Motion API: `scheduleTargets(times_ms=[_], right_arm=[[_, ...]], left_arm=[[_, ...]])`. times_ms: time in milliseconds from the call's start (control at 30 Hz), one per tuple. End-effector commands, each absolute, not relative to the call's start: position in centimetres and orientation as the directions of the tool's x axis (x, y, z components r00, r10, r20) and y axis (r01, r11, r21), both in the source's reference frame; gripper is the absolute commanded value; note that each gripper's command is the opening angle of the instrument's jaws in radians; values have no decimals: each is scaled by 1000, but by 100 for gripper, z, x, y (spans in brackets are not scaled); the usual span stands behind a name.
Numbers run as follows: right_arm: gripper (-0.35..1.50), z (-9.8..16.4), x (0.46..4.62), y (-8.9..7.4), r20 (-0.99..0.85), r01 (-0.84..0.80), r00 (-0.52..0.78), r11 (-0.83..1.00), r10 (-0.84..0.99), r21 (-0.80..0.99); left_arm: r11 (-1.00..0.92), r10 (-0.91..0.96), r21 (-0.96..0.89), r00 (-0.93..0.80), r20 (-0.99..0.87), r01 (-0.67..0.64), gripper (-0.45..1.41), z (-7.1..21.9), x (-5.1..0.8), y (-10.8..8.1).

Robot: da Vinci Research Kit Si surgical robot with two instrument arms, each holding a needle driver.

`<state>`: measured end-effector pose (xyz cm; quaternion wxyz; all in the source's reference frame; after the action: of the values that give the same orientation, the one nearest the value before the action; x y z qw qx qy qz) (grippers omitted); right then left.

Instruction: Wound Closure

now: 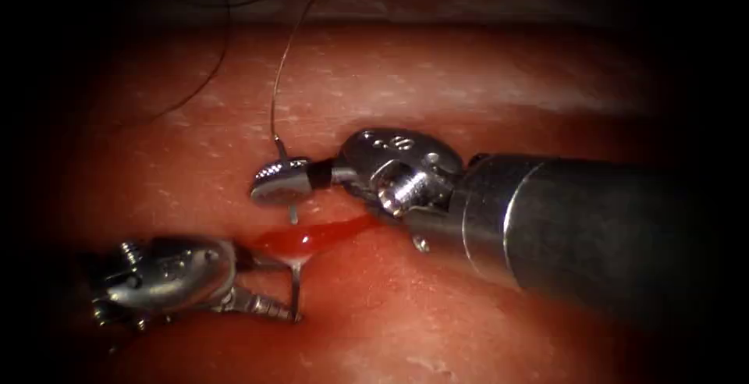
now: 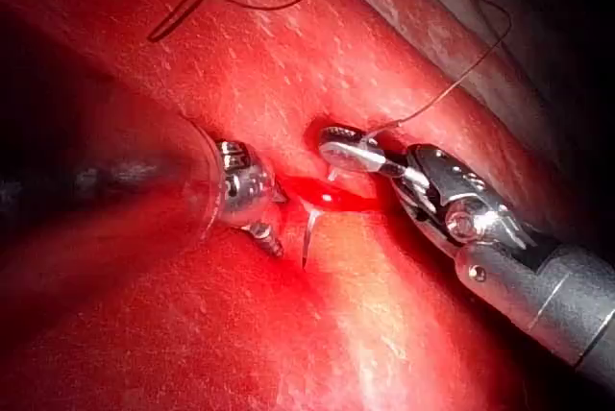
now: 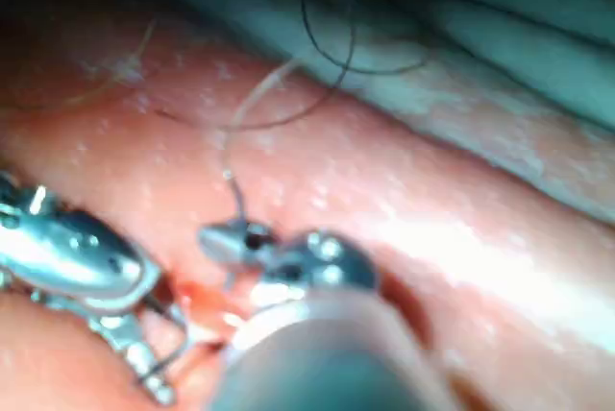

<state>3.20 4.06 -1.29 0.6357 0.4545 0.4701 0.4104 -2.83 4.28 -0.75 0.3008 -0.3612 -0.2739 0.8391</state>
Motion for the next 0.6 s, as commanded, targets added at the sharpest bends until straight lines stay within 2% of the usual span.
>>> scheduleTargets(times_ms=[33,167,200,233,267,333,433,600], right_arm=[[-35,-124,328,408,-208,-87,212,231,955,969],[-33,-120,329,414,-233,-117,144,250,962,961],[26,-118,328,420,-296,-147,105,310,949,939],[42,-117,328,424,-325,-158,95,337,941,928],[71,-115,327,427,-343,-169,86,353,935,920],[99,-113,324,434,-352,-200,56,355,935,913],[111,-112,318,439,-352,-227,26,348,936,910],[111,-113,304,444,-350,-240,10,342,937,909]], left_arm=[[-669,702,-677,-558,-442,-306,55,-68,-288,427],[-668,704,-677,-556,-442,-307,54,-71,-289,427],[-666,705,-679,-555,-441,-307,54,-74,-290,428],[-661,710,-683,-553,-436,-310,54,-76,-290,428],[-669,703,-678,-555,-444,-306,54,-79,-290,428],[-679,692,-672,-560,-454,-295,54,-82,-291,428],[-714,655,-649,-577,-488,-262,54,-85,-289,428],[-748,615,-623,-592,-521,-228,54,-88,-279,424]])
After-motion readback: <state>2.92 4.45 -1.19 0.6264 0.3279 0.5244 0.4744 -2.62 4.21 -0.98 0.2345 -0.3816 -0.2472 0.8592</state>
